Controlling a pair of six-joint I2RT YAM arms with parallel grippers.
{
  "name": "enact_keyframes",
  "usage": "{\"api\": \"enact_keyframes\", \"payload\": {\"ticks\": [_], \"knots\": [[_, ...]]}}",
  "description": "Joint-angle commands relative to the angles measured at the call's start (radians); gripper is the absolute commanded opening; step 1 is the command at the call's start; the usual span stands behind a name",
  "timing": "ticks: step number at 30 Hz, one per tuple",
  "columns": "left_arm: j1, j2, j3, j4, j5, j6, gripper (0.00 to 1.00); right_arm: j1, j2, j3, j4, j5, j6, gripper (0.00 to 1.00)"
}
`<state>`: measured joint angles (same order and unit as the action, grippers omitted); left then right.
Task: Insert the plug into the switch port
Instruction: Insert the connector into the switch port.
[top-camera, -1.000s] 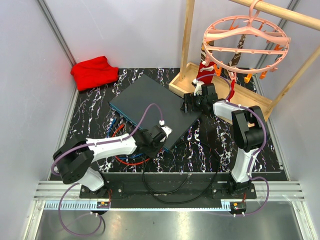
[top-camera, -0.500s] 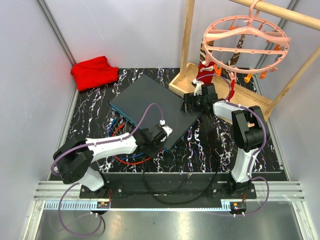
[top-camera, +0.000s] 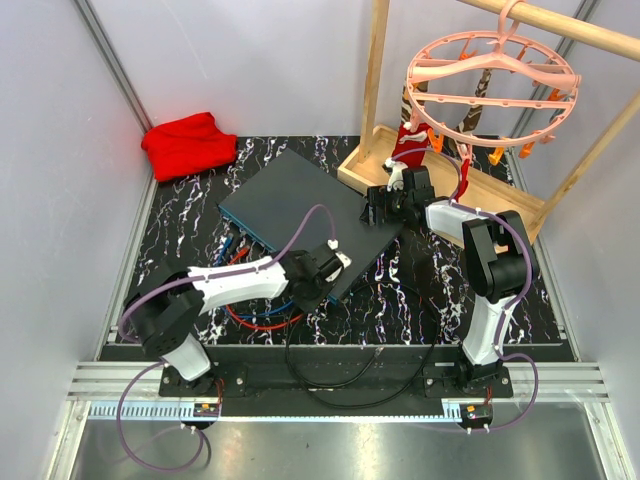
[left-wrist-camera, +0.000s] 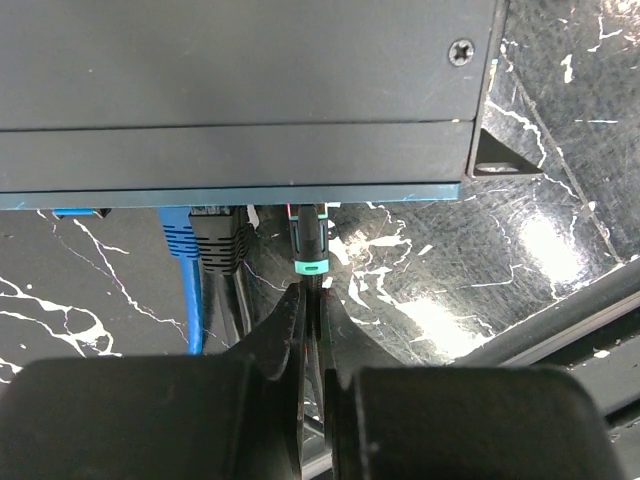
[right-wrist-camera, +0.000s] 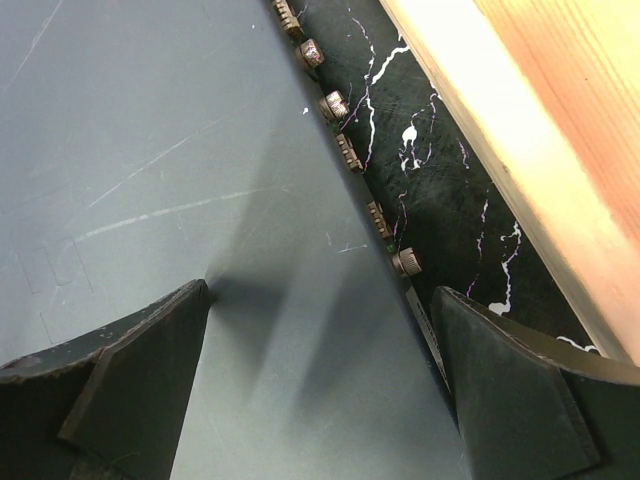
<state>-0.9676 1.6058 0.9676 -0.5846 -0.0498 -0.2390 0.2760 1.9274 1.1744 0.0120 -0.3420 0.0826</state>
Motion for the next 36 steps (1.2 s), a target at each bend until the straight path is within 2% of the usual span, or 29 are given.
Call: {"api": "enact_keyframes", "payload": {"ticks": [1, 10, 17, 21, 25, 29, 31, 32, 33, 36], "knots": [[0.003, 0.017, 0.112, 0.196, 0.042, 0.007, 0.00, 0.031, 0.021, -0.001, -0.066, -0.104, 0.031, 0.97], [0.050, 0.002, 0.164, 0.255, 0.028, -0.008, 0.00, 0.043, 0.018, -0.016, -0.064, -0.146, 0.052, 0.96], [0.052, 0.042, 0.132, 0.342, 0.102, -0.052, 0.00, 0.042, 0.007, -0.012, -0.066, -0.124, 0.052, 0.96], [0.050, -0.012, 0.080, 0.335, 0.084, -0.066, 0.04, 0.042, -0.013, -0.006, -0.079, -0.077, 0.039, 0.97], [0.052, -0.084, 0.025, 0.293, 0.029, -0.068, 0.24, 0.042, -0.044, 0.011, -0.104, -0.026, 0.032, 0.98], [0.055, -0.216, -0.044, 0.261, -0.031, -0.077, 0.36, 0.042, -0.093, 0.027, -0.125, 0.035, 0.031, 0.99], [0.067, -0.272, -0.081, 0.243, -0.082, -0.083, 0.55, 0.042, -0.117, 0.027, -0.138, 0.049, 0.040, 1.00], [0.075, -0.338, -0.093, 0.235, -0.102, -0.086, 0.61, 0.043, -0.146, 0.019, -0.142, 0.060, 0.042, 1.00], [0.082, -0.374, -0.113, 0.227, -0.140, -0.095, 0.74, 0.043, -0.165, 0.015, -0.144, 0.070, 0.051, 1.00], [0.142, -0.530, -0.121, 0.174, -0.212, -0.106, 0.95, 0.042, -0.247, -0.008, -0.153, 0.113, 0.069, 1.00]]}}
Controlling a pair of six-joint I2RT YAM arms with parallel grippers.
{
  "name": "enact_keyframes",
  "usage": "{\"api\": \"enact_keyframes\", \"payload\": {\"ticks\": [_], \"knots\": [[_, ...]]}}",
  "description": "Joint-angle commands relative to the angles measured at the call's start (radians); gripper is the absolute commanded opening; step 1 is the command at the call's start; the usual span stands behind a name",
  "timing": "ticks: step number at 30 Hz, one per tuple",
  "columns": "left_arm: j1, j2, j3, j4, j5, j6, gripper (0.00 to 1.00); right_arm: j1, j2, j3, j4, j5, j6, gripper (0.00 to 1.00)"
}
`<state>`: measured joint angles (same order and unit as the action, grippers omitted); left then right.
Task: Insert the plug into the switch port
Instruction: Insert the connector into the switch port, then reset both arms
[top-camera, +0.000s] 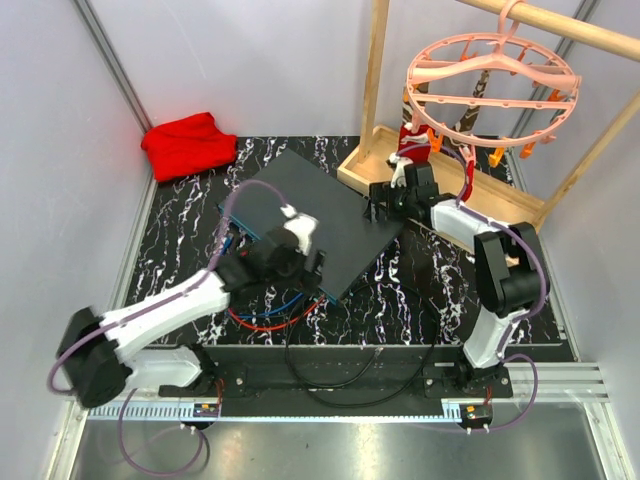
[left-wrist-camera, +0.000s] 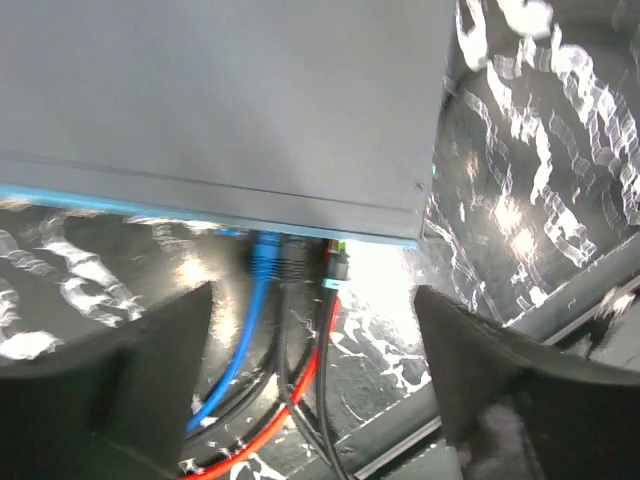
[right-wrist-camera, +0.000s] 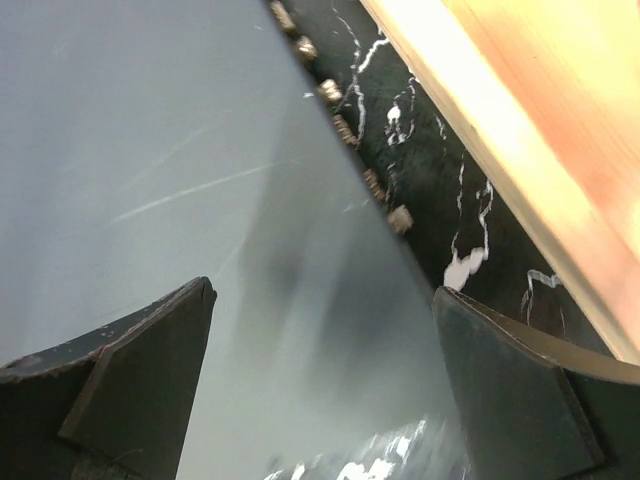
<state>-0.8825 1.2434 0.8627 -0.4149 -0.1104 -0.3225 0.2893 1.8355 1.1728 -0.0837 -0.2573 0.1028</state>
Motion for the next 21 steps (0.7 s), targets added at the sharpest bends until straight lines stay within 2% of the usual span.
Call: {"api": "enact_keyframes", "payload": {"ticks": [1, 8, 11, 16, 21], "knots": [[0.092, -0.209, -0.010, -0.037, -0.175, -0.023, 0.97, 0.028, -0.179, -0.022, -0.060, 0.048, 0.054, 1.00], [0.129, -0.605, 0.111, -0.124, -0.561, 0.058, 0.99, 0.028, -0.514, -0.128, -0.128, 0.150, 0.110, 1.00], [0.129, -0.732, 0.140, -0.108, -0.630, 0.150, 0.99, 0.028, -0.675, -0.170, -0.163, 0.207, 0.120, 1.00], [0.129, -0.919, 0.125, 0.037, -0.706, 0.255, 0.99, 0.028, -0.922, -0.199, -0.231, 0.325, 0.123, 1.00], [0.129, -0.967, 0.170, 0.041, -0.779, 0.316, 0.99, 0.028, -1.071, -0.193, -0.261, 0.440, 0.097, 1.00]]}}
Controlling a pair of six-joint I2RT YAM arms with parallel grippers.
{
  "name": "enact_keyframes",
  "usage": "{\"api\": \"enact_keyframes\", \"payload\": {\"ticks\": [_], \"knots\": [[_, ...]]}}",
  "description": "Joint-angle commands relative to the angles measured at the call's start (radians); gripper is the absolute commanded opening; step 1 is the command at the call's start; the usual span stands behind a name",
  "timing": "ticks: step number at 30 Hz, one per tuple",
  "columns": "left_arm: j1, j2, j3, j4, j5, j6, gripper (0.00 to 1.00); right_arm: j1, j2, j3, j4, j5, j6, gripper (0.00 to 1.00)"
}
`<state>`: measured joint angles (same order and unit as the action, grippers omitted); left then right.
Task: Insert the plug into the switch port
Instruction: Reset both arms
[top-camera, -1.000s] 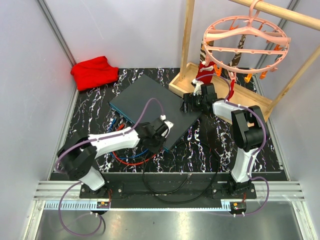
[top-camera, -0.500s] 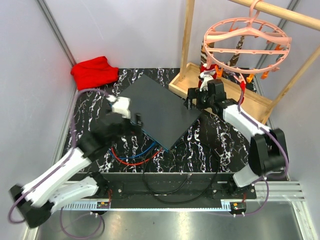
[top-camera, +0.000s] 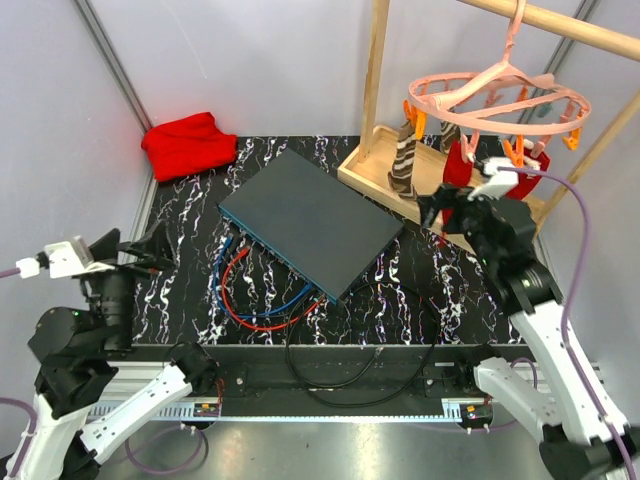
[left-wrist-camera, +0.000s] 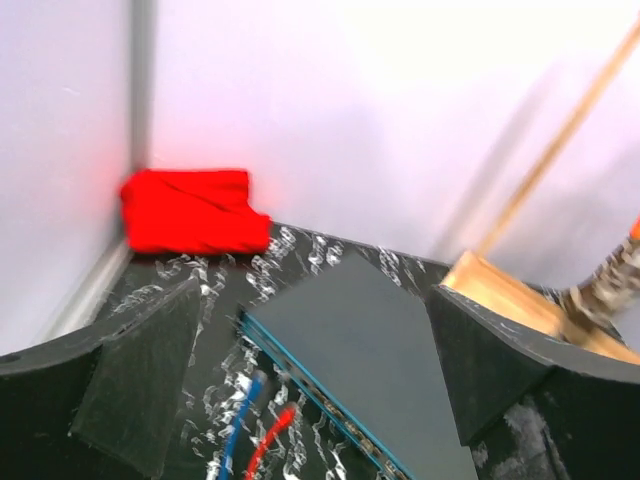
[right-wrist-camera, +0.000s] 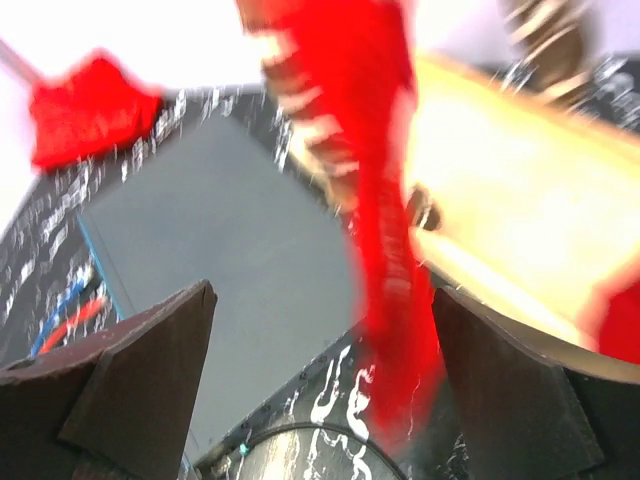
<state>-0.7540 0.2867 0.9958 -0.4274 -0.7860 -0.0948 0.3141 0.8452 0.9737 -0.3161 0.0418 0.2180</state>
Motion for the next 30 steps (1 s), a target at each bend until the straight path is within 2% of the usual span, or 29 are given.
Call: {"api": "enact_keyframes", "payload": {"ticks": [1, 9, 30], "knots": [[-0.001, -0.015, 0.041, 0.053, -0.107, 0.089, 0.99, 0.003, -0.115, 0.008, -0.029, 0.159, -0.028, 1.00], [-0.001, -0.044, 0.027, 0.102, -0.128, 0.161, 0.99, 0.005, -0.184, 0.031, -0.029, 0.265, -0.089, 1.00], [-0.001, -0.112, 0.043, 0.130, -0.127, 0.231, 0.99, 0.003, -0.228, 0.033, -0.021, 0.334, -0.100, 1.00]]}}
